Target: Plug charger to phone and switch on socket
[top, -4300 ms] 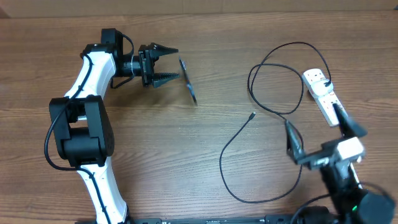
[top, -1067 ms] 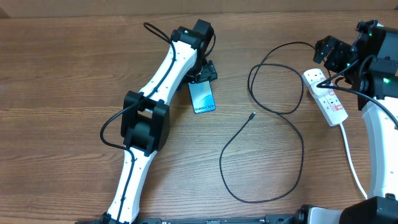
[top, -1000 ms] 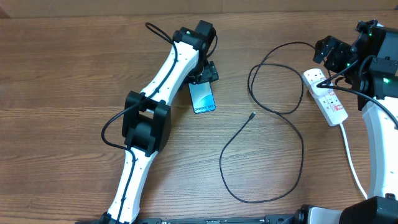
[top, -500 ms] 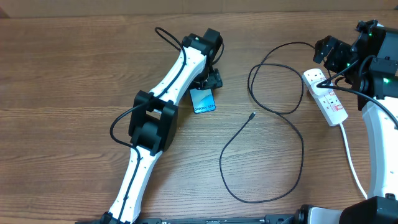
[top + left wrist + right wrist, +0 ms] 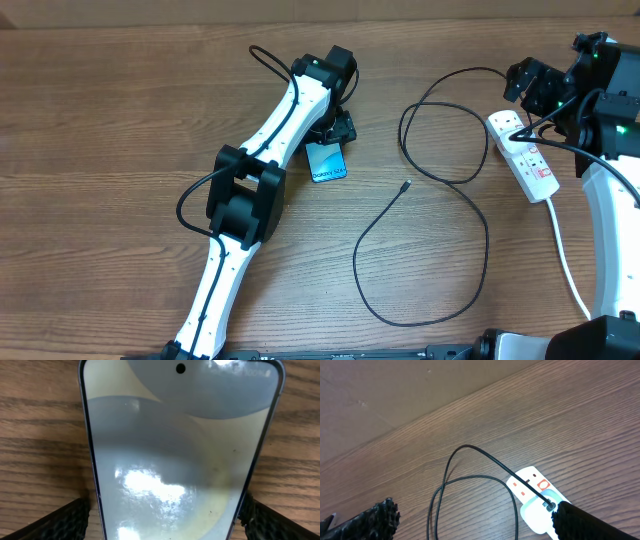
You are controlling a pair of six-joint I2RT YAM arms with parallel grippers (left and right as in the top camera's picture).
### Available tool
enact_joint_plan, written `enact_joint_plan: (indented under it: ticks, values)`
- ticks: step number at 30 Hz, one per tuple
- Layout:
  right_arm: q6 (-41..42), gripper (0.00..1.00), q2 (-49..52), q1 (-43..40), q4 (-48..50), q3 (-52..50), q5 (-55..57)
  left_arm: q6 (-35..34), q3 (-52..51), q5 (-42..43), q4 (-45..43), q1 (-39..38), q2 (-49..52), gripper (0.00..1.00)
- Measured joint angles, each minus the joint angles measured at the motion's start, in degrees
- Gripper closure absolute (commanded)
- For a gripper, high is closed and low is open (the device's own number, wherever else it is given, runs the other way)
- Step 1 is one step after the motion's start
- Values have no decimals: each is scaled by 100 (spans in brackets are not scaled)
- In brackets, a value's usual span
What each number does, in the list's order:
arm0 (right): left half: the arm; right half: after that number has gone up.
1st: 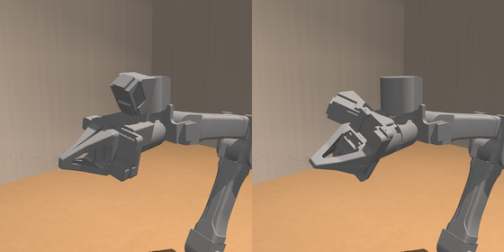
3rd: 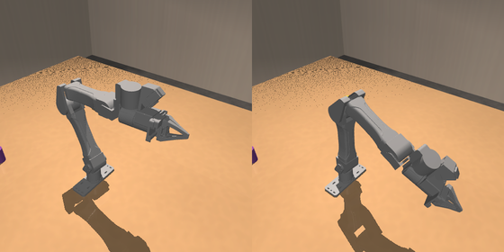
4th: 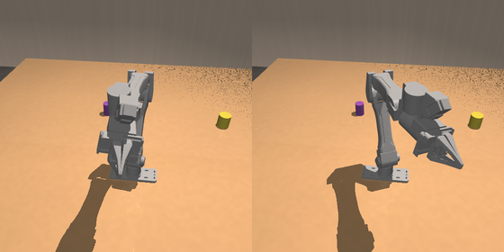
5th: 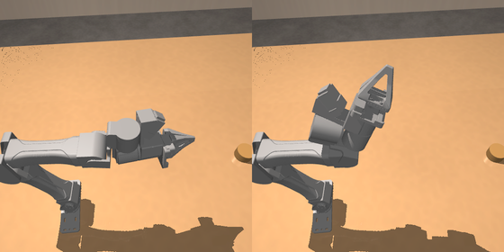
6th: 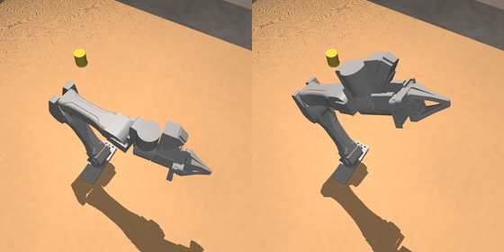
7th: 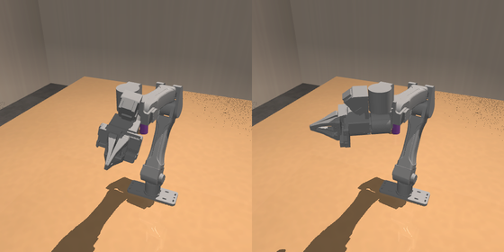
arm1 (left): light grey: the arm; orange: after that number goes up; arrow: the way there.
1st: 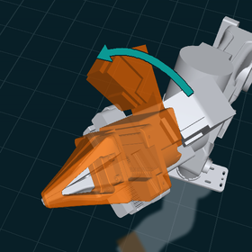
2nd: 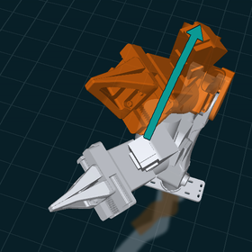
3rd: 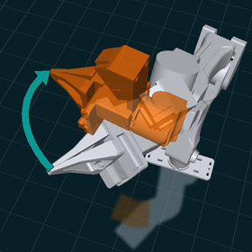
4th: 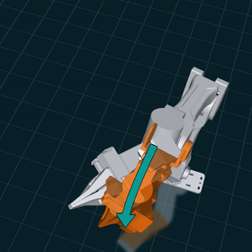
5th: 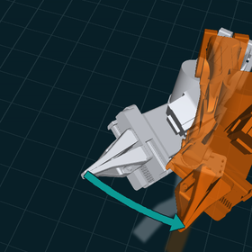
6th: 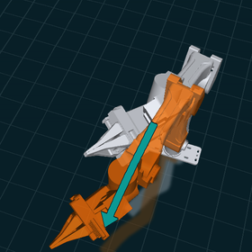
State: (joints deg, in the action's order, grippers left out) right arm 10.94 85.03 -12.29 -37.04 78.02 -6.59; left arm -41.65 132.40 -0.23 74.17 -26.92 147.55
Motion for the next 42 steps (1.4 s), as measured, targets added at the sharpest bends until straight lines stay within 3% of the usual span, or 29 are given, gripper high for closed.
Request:
enact_joint_plan:
  ticks: [20,26,42]
  values:
    - [-2,0,0,0,0,-2,0,68,-306,107,-197,76,-118,15]
    - [2,0,0,0,-2,-2,0,162,-315,111,-197,81,-125,28]
    - [-2,0,0,2,-2,-2,0,175,-326,118,-219,109,-129,29]
